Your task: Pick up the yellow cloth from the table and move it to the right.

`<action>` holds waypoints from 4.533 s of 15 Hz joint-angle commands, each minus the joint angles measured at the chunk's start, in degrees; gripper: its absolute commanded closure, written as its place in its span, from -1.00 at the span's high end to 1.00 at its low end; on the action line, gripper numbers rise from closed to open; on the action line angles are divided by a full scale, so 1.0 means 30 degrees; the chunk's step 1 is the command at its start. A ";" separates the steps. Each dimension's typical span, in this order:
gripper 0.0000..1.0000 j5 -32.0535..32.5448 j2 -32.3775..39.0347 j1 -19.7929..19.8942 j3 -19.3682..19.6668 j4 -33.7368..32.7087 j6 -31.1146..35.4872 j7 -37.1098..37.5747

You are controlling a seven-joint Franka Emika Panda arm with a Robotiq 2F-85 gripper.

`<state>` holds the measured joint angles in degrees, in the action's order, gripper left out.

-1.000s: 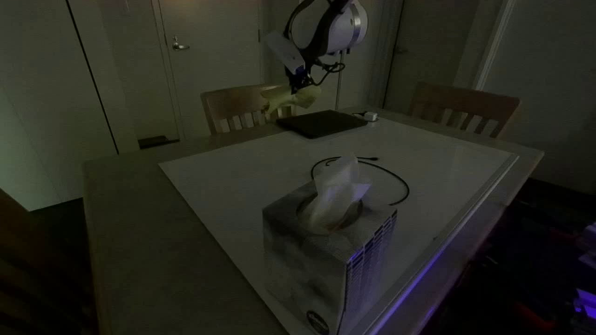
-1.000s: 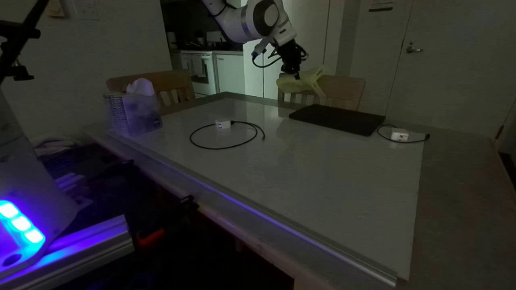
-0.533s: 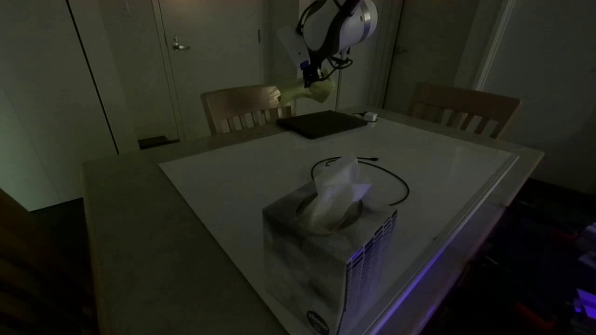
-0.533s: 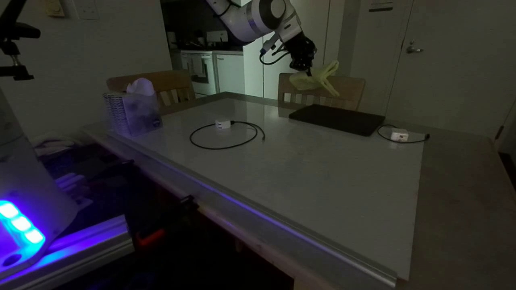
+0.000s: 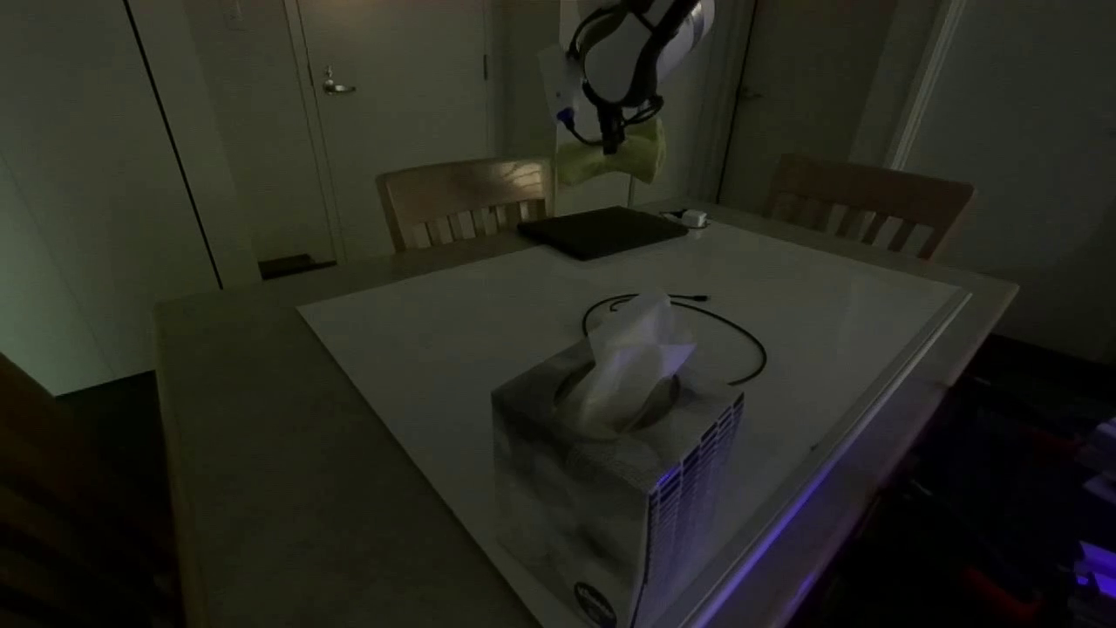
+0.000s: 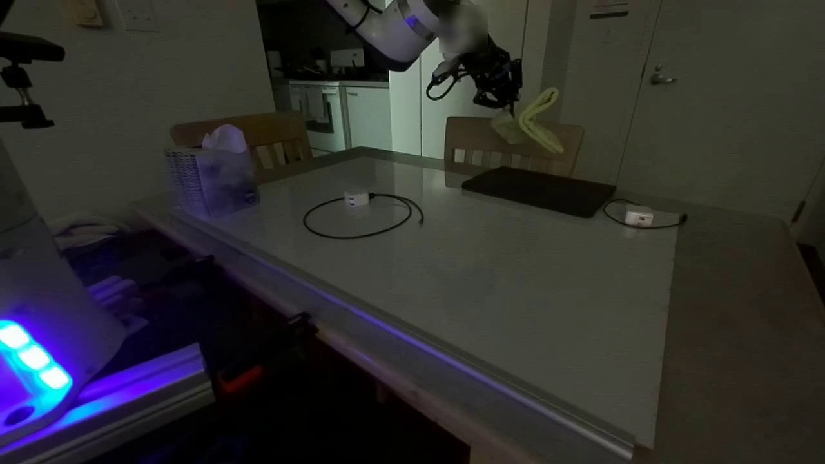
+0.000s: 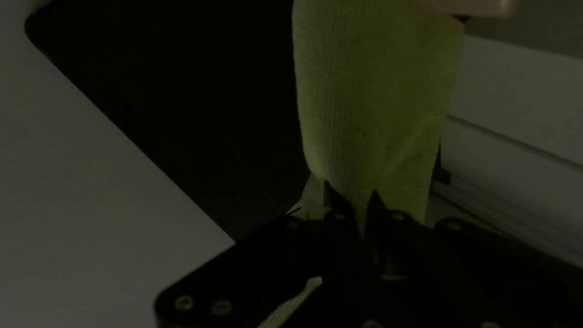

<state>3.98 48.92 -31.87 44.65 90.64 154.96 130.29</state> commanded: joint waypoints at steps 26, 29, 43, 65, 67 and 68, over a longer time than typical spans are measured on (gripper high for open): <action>-0.95 0.0093 -0.4257 0.8722 -0.6724 0.2563 -0.5108 0.1217; -0.95 -0.0901 -0.4503 0.9959 -0.8336 0.2362 -0.6631 0.1636; -0.95 0.0805 -0.3903 0.9932 -0.8636 0.1903 -0.8252 0.4501; -0.95 -0.3948 -0.1325 0.9708 -0.2612 -0.0040 -1.0163 0.6273; -0.95 -0.3871 -0.1193 1.0169 -0.3590 -0.0562 -1.0615 0.5961; -0.95 -0.2832 -0.1707 1.1151 -0.5075 -0.0587 -1.0530 0.6278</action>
<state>-6.61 43.80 -2.24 34.98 91.16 123.26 149.12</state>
